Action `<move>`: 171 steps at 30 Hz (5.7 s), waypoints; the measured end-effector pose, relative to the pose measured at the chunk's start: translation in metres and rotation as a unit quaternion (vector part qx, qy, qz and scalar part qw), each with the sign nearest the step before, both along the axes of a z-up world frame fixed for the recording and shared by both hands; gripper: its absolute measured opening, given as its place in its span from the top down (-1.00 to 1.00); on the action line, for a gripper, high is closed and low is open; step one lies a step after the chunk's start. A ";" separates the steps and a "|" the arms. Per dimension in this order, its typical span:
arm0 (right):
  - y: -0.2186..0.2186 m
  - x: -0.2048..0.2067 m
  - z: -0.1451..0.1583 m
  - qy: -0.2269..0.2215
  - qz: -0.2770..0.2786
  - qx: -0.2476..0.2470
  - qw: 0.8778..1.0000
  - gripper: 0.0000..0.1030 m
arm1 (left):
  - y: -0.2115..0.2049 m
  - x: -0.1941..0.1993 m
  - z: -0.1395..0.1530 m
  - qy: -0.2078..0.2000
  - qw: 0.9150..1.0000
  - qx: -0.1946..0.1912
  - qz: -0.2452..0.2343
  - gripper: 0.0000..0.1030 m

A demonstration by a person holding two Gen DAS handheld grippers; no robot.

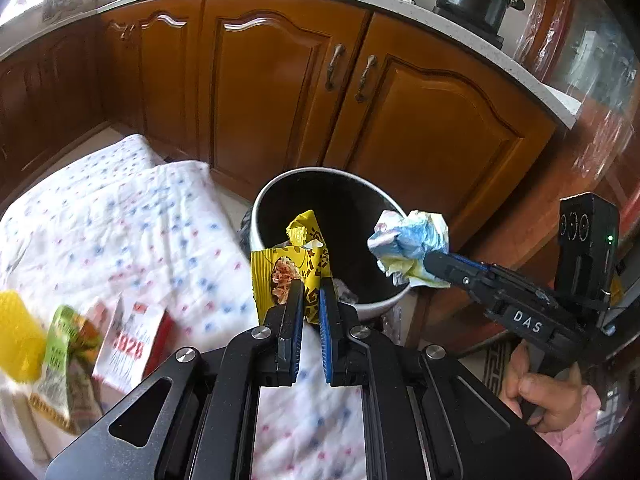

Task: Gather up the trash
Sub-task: 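Carry the yellow and blue wrappers over the bin with both tools, then open both tools to drop the wrappers into the bin, then move both open tools back toward the remaining trash on the table, then grasp the yellow mesh sleeve with left tool while right tool grasps white-and-red milk carton, then carry the mesh sleeve and milk carton over the bin with both tools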

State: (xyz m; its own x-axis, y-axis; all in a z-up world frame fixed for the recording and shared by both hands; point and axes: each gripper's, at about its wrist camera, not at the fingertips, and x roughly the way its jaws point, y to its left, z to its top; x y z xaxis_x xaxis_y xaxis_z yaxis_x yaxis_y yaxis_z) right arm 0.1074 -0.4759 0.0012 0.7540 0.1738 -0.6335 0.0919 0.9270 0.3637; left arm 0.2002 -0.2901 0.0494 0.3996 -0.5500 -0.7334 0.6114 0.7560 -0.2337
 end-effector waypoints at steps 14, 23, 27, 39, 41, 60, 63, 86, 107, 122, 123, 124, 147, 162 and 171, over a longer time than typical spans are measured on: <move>-0.017 0.038 -0.007 0.062 0.003 -0.039 0.997 0.60 | -0.056 0.042 -0.027 0.041 0.998 0.036 -0.015 0.86; -0.032 0.046 -0.016 0.078 -0.001 -0.020 0.997 0.38 | -0.075 0.054 -0.038 0.055 0.996 0.060 -0.018 0.58; -0.036 0.040 -0.012 0.066 -0.008 -0.006 0.998 0.24 | -0.072 0.054 -0.039 0.066 0.996 0.050 -0.014 0.16; -0.014 -0.006 0.001 -0.004 -0.029 0.049 0.998 -0.52 | 0.008 0.015 -0.019 0.048 0.998 0.000 0.034 0.05; -0.002 -0.010 0.001 -0.010 -0.027 0.054 0.998 -0.53 | 0.022 0.005 -0.018 0.044 0.998 -0.002 0.045 0.04; 0.105 -0.018 -0.021 -0.004 0.026 0.102 0.994 -0.61 | 0.160 -0.035 -0.033 0.048 0.987 -0.028 0.151 0.04; 0.124 -0.013 -0.025 0.002 0.043 0.102 0.994 -0.61 | 0.180 -0.038 -0.034 0.048 0.984 -0.034 0.168 0.04; 0.216 0.088 -0.050 0.088 0.019 0.092 0.992 -0.61 | 0.282 0.021 -0.032 0.041 0.951 -0.037 0.305 -0.22; 0.198 0.094 -0.059 0.095 0.017 0.085 0.992 0.45 | 0.274 0.060 -0.050 0.054 0.952 -0.016 0.301 0.59; 0.238 0.109 -0.067 0.110 0.044 -0.015 0.993 -0.05 | 0.283 0.026 -0.020 0.032 0.955 -0.052 0.291 0.59; 0.236 0.107 -0.065 0.108 0.047 -0.018 0.993 0.07 | 0.282 0.024 -0.018 0.030 0.956 -0.054 0.288 0.59; 0.232 0.103 -0.060 0.101 0.052 -0.020 0.993 0.09 | 0.281 0.022 -0.017 0.029 0.956 -0.056 0.285 0.59; 0.090 0.003 0.003 0.016 -0.015 0.041 0.999 0.10 | 0.184 -0.012 0.004 0.018 0.985 -0.069 0.158 0.59; 0.030 -0.004 0.004 -0.006 -0.051 0.056 0.997 0.10 | 0.073 -0.012 0.002 0.009 0.996 -0.039 0.074 0.59; 0.006 0.009 0.002 -0.003 -0.057 0.059 0.997 0.10 | 0.021 0.011 0.006 0.015 0.999 -0.021 0.047 0.59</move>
